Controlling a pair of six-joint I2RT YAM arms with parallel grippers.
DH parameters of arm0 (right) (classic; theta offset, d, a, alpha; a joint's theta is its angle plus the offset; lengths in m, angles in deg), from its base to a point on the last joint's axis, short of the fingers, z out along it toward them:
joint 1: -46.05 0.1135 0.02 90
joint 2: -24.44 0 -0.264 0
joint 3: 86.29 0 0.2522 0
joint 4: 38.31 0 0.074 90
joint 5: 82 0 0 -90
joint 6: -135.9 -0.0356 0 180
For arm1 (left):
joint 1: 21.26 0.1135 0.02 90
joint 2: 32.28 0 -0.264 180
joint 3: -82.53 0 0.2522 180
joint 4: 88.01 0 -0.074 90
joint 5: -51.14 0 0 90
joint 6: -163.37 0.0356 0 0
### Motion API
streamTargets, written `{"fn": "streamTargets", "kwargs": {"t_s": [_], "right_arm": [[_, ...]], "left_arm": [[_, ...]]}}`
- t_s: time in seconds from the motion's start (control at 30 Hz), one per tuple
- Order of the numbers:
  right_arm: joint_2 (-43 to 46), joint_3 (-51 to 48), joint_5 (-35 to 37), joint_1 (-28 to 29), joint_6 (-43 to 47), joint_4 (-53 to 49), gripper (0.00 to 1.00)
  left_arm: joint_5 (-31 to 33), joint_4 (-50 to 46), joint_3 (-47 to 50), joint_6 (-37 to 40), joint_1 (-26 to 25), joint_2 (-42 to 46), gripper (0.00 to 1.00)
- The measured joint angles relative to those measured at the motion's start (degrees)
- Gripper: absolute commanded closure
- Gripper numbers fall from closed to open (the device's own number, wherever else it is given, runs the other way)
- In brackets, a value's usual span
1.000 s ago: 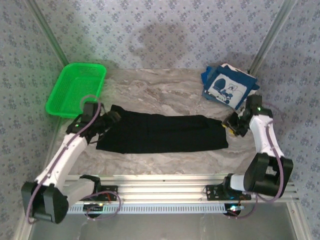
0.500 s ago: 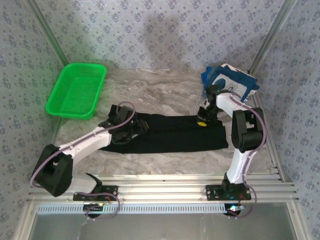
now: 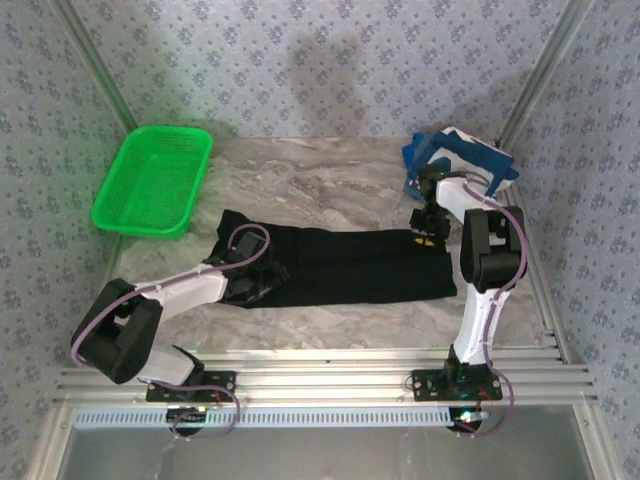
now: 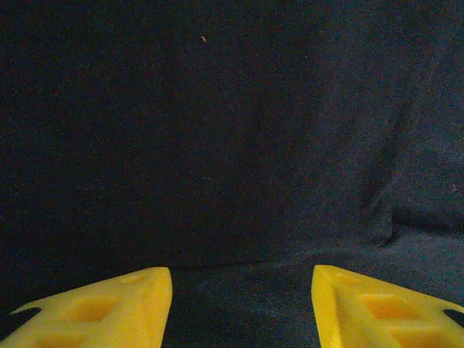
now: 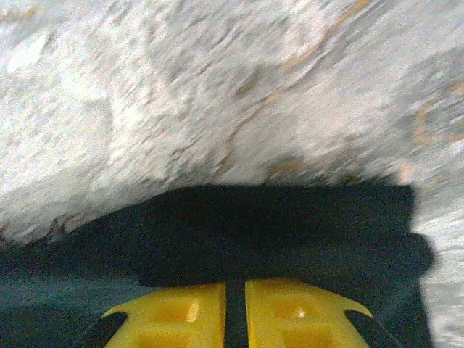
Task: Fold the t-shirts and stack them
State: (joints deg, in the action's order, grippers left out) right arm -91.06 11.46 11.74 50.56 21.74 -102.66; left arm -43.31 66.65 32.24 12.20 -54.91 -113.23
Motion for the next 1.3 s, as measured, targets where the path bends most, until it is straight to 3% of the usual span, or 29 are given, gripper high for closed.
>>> {"fn": "streamTargets", "kwargs": {"t_s": [0.43,0.77,0.93,1.13,1.3], "right_arm": [[-2.1,4.5,2.9,-5.8,2.5,-0.7,0.8],[9.9,-5.8,-1.5,-9.4,2.8,2.1,0.66],[16.2,-12.0,-4.9,-10.9,2.8,4.5,0.64],[22.9,-20.7,-10.2,-8.2,1.1,6.9,0.64],[23.5,-26.3,-12.5,-5.1,-1.2,8.2,0.67]], "left_arm": [[-0.4,0.8,0.3,0.0,0.8,0.0,0.46],[0.1,-0.5,0.4,0.6,2.2,0.7,0.46],[0.9,-1.8,-0.2,0.4,3.6,0.1,0.46],[1.9,-5.9,-6.8,1.2,5.7,-6.1,0.46],[3.8,-9.1,-14.5,3.7,6.8,-13.0,0.47]]}}
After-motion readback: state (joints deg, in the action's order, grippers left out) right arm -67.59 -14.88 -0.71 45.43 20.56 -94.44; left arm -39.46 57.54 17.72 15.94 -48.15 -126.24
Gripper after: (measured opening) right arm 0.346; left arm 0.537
